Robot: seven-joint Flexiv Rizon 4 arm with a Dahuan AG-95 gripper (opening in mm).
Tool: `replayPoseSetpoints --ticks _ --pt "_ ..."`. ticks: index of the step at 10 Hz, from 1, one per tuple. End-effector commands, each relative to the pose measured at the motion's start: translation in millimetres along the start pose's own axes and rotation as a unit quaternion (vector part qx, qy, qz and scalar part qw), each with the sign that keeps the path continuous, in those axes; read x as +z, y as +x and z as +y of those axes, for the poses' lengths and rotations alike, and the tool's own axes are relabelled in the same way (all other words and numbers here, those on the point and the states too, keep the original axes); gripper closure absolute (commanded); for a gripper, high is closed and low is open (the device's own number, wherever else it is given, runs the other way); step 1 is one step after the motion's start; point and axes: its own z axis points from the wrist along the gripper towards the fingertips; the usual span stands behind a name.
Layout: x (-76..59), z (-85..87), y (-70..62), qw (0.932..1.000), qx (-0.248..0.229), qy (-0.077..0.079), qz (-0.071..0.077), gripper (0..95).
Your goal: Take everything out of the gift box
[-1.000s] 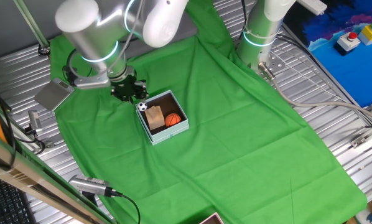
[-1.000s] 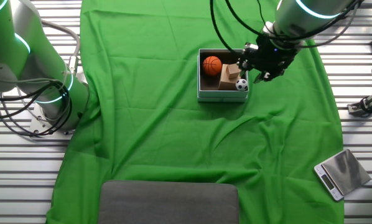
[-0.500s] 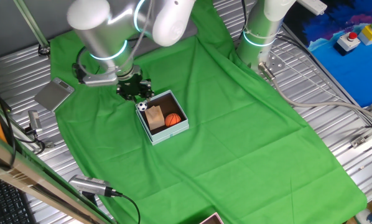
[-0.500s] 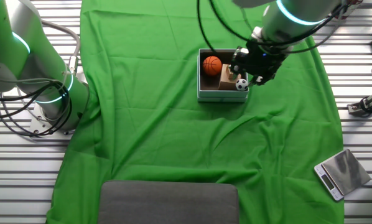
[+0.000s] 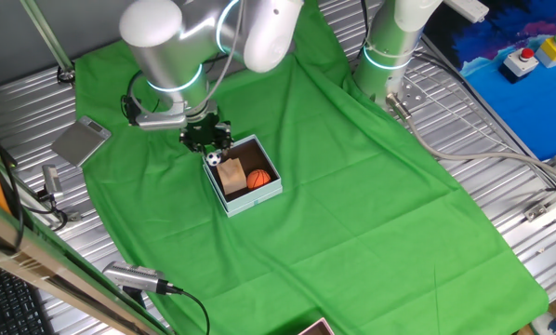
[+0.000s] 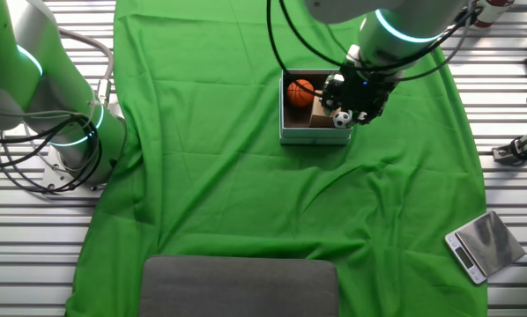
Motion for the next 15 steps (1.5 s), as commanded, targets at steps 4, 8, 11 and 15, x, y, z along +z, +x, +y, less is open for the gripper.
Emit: replayPoseSetpoints --ticks 4,8,11,15 --pt "-2.2 -4.5 -2.5 1.0 0.001 0.003 -0.002 57.0" --pt "-1.9 -4.2 -2.9 0.9999 -0.011 0.005 -0.003 57.0" --pt "-1.0 -0.4 -1.2 0.9999 -0.015 0.005 -0.003 57.0" --pt "1.6 4.6 1.3 0.9998 -0.015 0.007 -0.004 57.0"
